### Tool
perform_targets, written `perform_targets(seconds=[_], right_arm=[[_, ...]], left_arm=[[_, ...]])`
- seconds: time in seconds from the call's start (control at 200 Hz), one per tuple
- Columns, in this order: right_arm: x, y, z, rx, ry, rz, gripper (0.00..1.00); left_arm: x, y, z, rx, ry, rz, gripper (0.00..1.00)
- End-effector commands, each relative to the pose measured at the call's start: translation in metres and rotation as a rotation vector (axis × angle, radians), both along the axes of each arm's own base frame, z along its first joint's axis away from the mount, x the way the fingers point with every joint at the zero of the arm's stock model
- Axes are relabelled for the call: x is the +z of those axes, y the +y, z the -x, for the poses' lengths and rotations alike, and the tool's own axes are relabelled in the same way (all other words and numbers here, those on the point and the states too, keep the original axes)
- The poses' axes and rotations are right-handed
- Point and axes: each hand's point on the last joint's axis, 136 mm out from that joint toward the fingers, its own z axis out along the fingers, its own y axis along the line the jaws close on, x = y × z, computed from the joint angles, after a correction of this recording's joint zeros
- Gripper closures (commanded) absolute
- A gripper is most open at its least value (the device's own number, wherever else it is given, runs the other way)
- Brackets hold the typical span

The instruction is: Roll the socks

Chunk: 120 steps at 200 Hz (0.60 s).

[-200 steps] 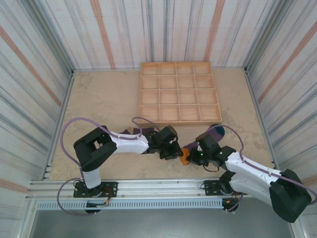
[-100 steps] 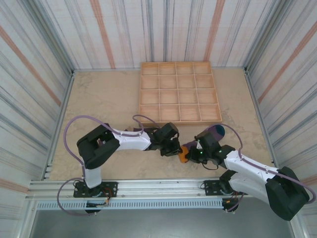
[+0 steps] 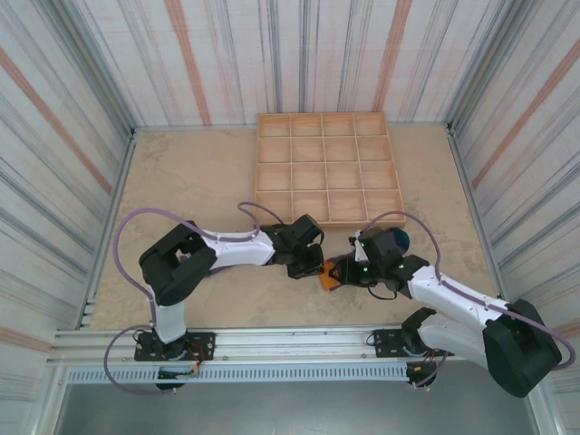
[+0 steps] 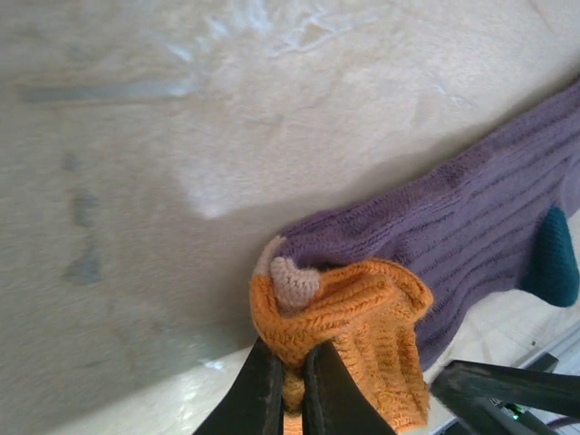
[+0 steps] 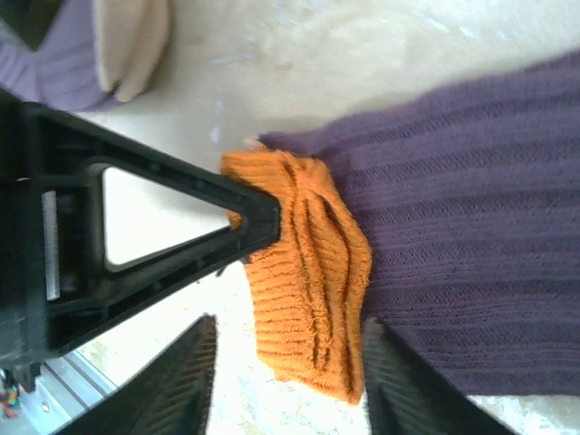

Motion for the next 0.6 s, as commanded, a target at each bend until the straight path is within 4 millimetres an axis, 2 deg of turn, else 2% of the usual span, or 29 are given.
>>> perform_targets(seconds=[0.0,0.14,0.331,0.411,0.596], right_arm=[[0.013,-0.003,0.0,0.064,-0.08,0.056,0.45],[0.027,0.0,-0.002,0.123,-0.202,0.135,0.34],[0.037,0.015,0.009,0.223,-0.384,0.262,0.26],[0.035,0.021,0.016,0.266,-0.443,0.302,0.27],[0.032,0.03,0.031,0.335,-0.602,0.378,0.35]], left_arm=[[-0.003,0.035,0.01,0.052,0.037,-0.127,1.0],[-0.002,0.051,0.019,0.144,0.08,-0.128,1.0],[0.003,0.049,0.026,0.213,0.142,-0.09,1.0],[0.005,0.045,0.028,0.241,0.176,-0.071,1.0],[0.005,0.038,0.029,0.273,0.244,-0.062,1.0]])
